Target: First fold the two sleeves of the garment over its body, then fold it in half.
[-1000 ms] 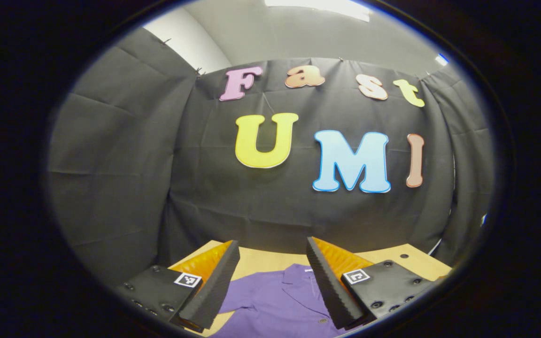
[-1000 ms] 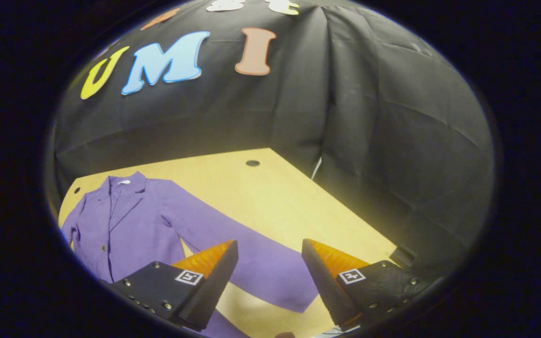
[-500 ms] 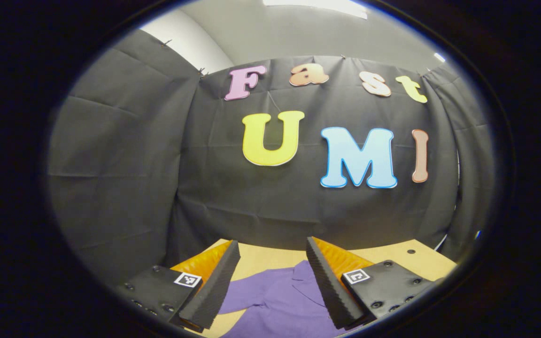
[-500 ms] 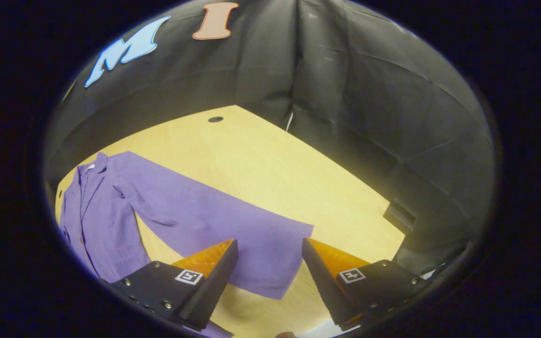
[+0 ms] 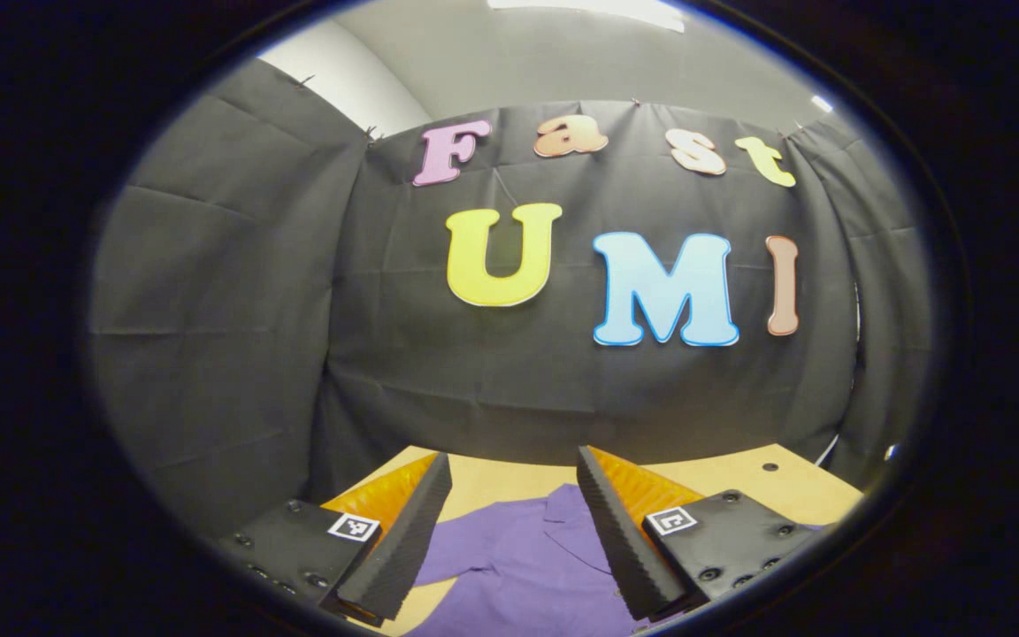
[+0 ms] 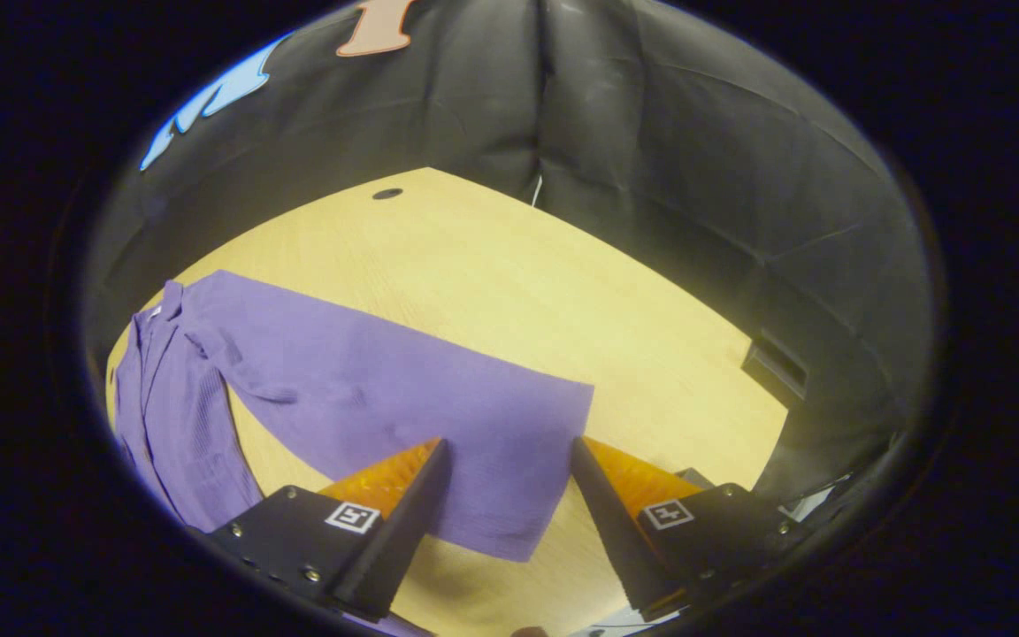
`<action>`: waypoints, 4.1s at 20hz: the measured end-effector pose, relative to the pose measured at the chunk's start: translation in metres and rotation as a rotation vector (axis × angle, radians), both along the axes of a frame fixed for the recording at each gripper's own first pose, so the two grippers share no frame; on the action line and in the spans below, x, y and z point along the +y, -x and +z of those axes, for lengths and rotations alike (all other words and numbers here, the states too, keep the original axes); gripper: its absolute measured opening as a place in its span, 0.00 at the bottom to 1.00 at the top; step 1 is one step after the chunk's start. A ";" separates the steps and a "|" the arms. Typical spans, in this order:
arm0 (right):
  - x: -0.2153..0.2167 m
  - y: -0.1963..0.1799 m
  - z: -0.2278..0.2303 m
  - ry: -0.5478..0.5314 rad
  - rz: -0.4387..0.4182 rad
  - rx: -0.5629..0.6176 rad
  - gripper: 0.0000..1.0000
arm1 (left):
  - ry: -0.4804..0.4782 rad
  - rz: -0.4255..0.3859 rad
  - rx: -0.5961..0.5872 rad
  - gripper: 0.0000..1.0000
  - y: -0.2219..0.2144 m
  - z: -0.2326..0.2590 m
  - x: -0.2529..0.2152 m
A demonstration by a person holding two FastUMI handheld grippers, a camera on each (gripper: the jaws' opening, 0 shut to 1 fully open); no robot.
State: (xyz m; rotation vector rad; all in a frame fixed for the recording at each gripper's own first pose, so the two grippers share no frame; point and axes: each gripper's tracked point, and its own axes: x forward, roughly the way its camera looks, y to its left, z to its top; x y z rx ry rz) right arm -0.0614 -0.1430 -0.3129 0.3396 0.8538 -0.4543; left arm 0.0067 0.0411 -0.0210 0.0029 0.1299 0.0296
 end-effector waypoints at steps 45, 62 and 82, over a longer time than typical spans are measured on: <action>0.128 -0.137 0.177 -0.151 0.363 -0.427 0.01 | 0.034 0.059 0.033 0.96 0.012 -0.014 0.026; 0.334 -0.225 0.206 -0.156 0.800 -0.454 0.01 | -0.003 0.220 0.076 0.96 0.043 -0.024 0.071; 0.454 -0.198 0.152 -0.182 1.088 -0.387 0.48 | -0.014 0.346 0.127 0.96 0.073 -0.033 0.101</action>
